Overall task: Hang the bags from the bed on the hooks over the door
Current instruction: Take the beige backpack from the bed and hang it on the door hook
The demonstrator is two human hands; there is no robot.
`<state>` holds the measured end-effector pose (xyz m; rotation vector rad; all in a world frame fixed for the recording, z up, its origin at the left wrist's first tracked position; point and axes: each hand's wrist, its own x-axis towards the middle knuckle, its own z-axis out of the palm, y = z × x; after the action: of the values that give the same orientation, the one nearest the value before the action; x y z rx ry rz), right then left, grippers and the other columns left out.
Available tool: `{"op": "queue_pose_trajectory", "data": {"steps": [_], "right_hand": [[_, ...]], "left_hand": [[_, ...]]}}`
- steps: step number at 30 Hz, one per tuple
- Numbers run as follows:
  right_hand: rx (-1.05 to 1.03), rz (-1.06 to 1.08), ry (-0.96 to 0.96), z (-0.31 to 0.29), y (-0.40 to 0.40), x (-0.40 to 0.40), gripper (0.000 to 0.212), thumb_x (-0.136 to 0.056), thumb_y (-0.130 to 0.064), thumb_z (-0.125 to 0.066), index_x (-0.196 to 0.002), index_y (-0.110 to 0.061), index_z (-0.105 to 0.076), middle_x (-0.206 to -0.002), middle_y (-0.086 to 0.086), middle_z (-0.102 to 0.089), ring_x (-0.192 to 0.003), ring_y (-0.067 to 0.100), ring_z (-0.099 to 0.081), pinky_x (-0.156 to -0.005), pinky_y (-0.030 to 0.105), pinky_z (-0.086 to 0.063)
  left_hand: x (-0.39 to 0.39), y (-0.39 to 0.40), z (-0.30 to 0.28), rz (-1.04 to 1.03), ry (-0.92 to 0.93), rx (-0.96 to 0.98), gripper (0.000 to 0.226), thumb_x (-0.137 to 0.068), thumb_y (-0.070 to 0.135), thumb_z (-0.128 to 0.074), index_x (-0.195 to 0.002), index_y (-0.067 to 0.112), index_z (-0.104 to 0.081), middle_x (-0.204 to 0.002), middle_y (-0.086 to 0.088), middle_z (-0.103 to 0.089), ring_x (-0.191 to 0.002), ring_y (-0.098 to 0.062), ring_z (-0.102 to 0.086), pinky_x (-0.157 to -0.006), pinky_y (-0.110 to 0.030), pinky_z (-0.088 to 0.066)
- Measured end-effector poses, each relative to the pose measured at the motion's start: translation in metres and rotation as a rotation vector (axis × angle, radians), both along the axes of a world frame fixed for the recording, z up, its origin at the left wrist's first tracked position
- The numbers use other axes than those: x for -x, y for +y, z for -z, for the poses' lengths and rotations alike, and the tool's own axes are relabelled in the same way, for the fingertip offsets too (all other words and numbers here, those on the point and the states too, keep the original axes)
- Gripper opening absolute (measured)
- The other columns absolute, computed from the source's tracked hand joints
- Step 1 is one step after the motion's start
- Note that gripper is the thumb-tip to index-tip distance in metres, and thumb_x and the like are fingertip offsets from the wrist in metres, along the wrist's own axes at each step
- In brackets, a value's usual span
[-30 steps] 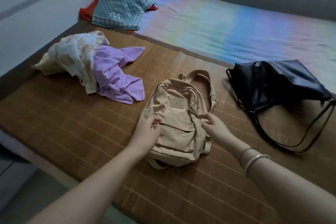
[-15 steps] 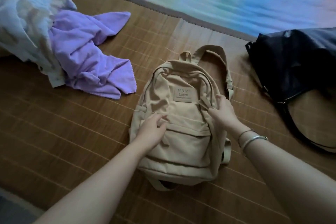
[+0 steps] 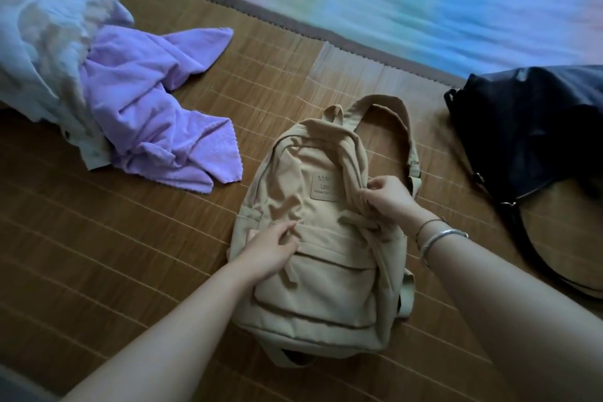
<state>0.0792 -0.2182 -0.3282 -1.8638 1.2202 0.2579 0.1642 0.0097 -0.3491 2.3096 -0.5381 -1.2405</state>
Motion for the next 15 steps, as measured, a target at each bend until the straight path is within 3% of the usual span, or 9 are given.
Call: {"op": "queue_pose_trajectory", "data": {"steps": [3,5,7,9,12,15], "right_hand": [[0.023,-0.061,0.010,-0.007,-0.004,-0.001,0.019,-0.077,-0.027,-0.061,-0.091,-0.016,-0.067,-0.103,0.009,-0.066,-0.103,0.029,-0.055,-0.093,0.044,-0.047],[-0.034,-0.058,-0.064,-0.012,-0.001,0.002,0.013,-0.075,-0.029,-0.059,-0.079,-0.017,-0.063,-0.099,0.006,-0.061,-0.098,0.026,-0.051,-0.083,0.038,-0.046],[-0.188,0.002,-0.250,-0.024,0.009,0.007,0.012,-0.075,-0.025,-0.057,-0.070,-0.014,-0.056,-0.083,0.005,-0.057,-0.083,0.024,-0.052,-0.070,0.032,-0.041],[-0.344,0.060,-0.407,-0.047,0.017,0.012,0.010,-0.070,-0.017,-0.053,-0.070,-0.009,-0.059,-0.071,0.006,-0.059,-0.072,0.024,-0.057,-0.063,0.028,-0.044],[-0.406,-0.021,-0.512,-0.093,0.020,0.019,0.033,-0.066,-0.011,-0.047,-0.087,0.002,-0.068,-0.076,0.008,-0.067,-0.068,0.018,-0.064,-0.060,0.026,-0.051],[-0.452,-0.101,-0.608,-0.142,0.029,0.026,0.033,-0.061,-0.009,-0.046,-0.083,0.005,-0.065,-0.069,0.003,-0.063,-0.063,0.015,-0.058,-0.057,0.024,-0.046]], "left_hand": [[-0.001,-0.001,-0.005,-0.024,0.094,0.028,0.056,-0.083,0.040,-0.052,-0.137,0.026,-0.044,-0.140,-0.004,-0.053,-0.137,-0.025,-0.038,-0.118,-0.034,-0.022],[-0.001,-0.003,-0.012,-0.082,0.114,0.063,0.055,-0.087,0.034,-0.055,-0.138,0.019,-0.042,-0.141,-0.010,-0.051,-0.134,-0.025,-0.042,-0.116,-0.038,-0.028],[0.000,-0.007,-0.025,-0.165,0.073,0.115,0.055,-0.089,0.028,-0.058,-0.139,0.012,-0.040,-0.140,-0.013,-0.051,-0.129,-0.024,-0.048,-0.112,-0.034,-0.034],[-0.003,-0.012,-0.048,-0.209,-0.034,0.181,0.060,-0.087,0.028,-0.061,-0.140,0.011,-0.036,-0.140,-0.013,-0.049,-0.126,-0.025,-0.050,-0.109,-0.032,-0.036],[-0.011,-0.022,-0.096,-0.132,-0.184,0.315,0.081,-0.080,0.030,-0.068,-0.147,0.024,-0.021,-0.146,-0.009,-0.035,-0.131,-0.026,-0.042,-0.112,-0.041,-0.033],[-0.016,-0.030,-0.150,0.020,-0.513,0.367,0.100,-0.069,0.025,-0.070,-0.146,0.040,-0.009,-0.150,-0.002,-0.017,-0.134,-0.028,-0.027,-0.112,-0.039,-0.026]]}}
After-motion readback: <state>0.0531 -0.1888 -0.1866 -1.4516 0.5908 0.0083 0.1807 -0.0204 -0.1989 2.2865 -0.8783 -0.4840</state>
